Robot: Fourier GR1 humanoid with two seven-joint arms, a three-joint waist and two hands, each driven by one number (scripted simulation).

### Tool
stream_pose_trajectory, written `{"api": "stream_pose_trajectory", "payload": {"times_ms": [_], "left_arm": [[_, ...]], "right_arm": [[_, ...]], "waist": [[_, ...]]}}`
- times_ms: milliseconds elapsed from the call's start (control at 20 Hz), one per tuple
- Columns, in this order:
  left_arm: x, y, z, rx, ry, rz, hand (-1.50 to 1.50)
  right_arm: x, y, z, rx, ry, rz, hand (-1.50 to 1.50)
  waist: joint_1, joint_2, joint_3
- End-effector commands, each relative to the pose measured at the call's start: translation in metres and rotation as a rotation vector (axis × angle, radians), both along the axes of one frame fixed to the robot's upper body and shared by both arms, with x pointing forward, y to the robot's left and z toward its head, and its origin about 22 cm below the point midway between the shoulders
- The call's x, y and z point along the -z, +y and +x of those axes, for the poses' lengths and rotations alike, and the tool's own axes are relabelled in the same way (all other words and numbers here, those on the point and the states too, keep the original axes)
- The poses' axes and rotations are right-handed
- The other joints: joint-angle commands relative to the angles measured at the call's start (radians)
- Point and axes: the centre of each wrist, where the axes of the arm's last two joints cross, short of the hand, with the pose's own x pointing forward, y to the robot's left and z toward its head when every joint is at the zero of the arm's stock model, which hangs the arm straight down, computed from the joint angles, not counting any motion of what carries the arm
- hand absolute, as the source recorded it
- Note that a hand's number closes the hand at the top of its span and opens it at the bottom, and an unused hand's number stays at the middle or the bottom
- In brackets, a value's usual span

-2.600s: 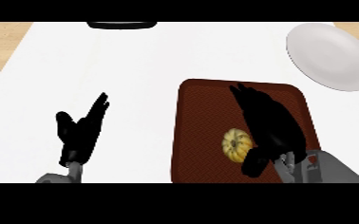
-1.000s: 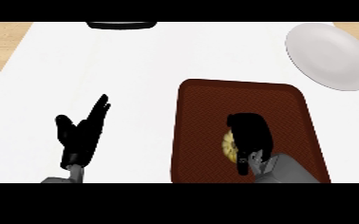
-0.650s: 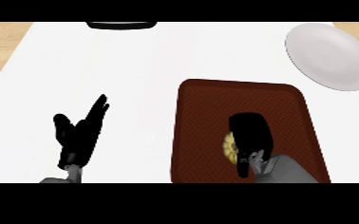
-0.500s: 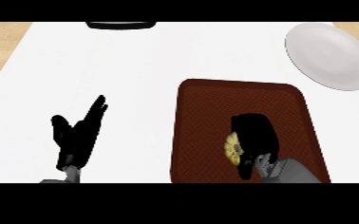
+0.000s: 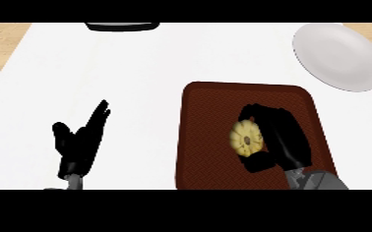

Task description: Pick the squash from the tray and place it in the plate

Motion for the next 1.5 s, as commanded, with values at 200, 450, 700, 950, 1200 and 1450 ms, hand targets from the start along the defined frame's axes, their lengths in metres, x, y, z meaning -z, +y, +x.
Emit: {"api": "stream_pose_trajectory", "payload": {"times_ms": [200, 450, 700, 950, 1200, 1450], "left_arm": [[0.012, -0.003, -0.005, 0.001, 0.066, -0.050, 0.00], [0.003, -0.004, 0.002, 0.030, 0.044, -0.032, 0.00], [0.013, -0.010, 0.008, 0.022, 0.051, -0.015, 0.00], [0.007, -0.011, -0.001, 0.038, 0.068, -0.017, 0.00], [0.008, -0.018, 0.004, 0.064, 0.054, -0.028, 0.00], [-0.002, -0.005, 0.008, 0.065, 0.048, -0.027, 0.00]], "right_arm": [[-0.029, -0.036, 0.005, 0.155, -0.356, 0.267, 1.50], [-0.023, -0.055, 0.005, 0.318, -0.394, 0.436, 1.50], [-0.024, -0.110, 0.027, 0.410, -0.456, 0.542, 1.50], [-0.019, -0.157, 0.055, 0.438, -0.523, 0.552, 1.50], [-0.012, -0.213, 0.082, 0.566, -0.619, 0.501, 1.50], [-0.021, -0.252, 0.108, 0.582, -0.621, 0.519, 1.50]], "waist": [[0.005, 0.007, -0.007], [0.007, 0.008, -0.007], [0.010, 0.011, -0.007], [0.022, 0.009, -0.007], [0.042, 0.019, -0.005], [0.043, 0.016, -0.005]]}}
